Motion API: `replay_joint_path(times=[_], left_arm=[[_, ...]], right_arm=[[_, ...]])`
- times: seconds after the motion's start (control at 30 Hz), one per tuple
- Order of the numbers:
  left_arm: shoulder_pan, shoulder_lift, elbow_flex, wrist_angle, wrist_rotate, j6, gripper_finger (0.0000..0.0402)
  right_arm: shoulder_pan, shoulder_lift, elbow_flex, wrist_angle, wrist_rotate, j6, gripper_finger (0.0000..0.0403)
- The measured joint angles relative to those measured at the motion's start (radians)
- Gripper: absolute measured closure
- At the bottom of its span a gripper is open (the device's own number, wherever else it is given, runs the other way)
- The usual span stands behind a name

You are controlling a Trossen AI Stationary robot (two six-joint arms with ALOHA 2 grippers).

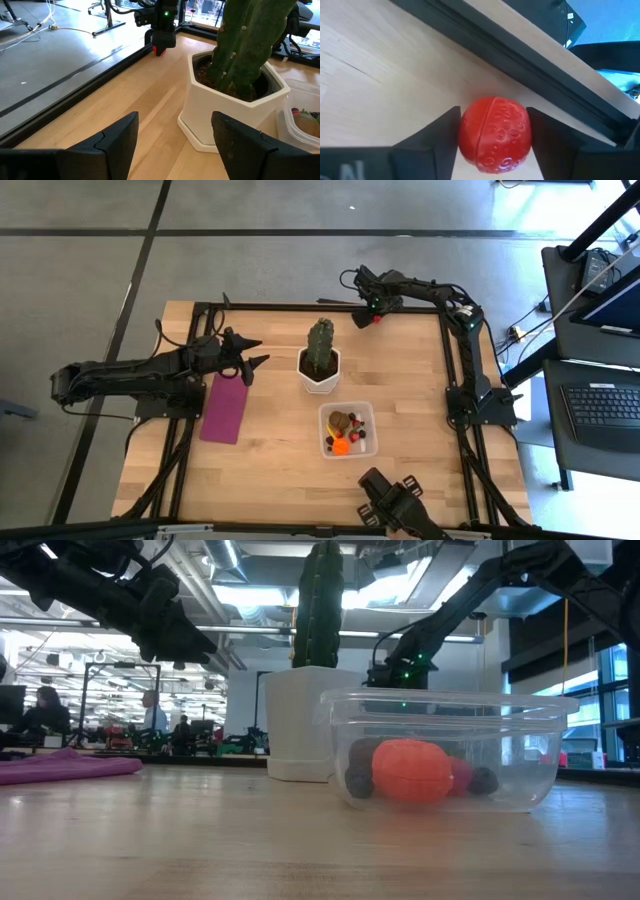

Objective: Pick and placing Produce into tupperware
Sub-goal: Put the strawberry into the transparent bin

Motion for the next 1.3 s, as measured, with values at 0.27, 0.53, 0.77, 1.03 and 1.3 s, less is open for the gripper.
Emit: replay_joint_path(times=[0.27, 0.53, 0.77, 1.03, 1.3], left_arm=[[0.0, 0.0, 0.0, 0.0, 0.0, 0.0, 0.0157], [0.0, 0.0, 0.0, 0.0, 0.0, 0.0, 0.0157], [0.0, 0.0, 0.0, 0.0, 0.0, 0.0, 0.0157], [0.0, 0.0, 0.0, 0.0, 0.0, 0.0, 0.0157], [0.0, 0.0, 0.0, 0.0, 0.0, 0.0, 0.0157]], right_arm=[[0.0, -0.002, 0.002, -0.024, 0.002, 0.003, 0.0191], [-0.001, 0.0, 0.0, -0.068, -0.004, 0.006, 0.0208], [-0.001, -0.001, 0.001, -0.069, -0.012, 0.002, 0.0219], [0.001, -0.04, 0.02, -0.178, -0.164, -0.034, 0.0221], [0.0, -0.232, 0.072, -0.273, -0.305, -0.072, 0.0221]])
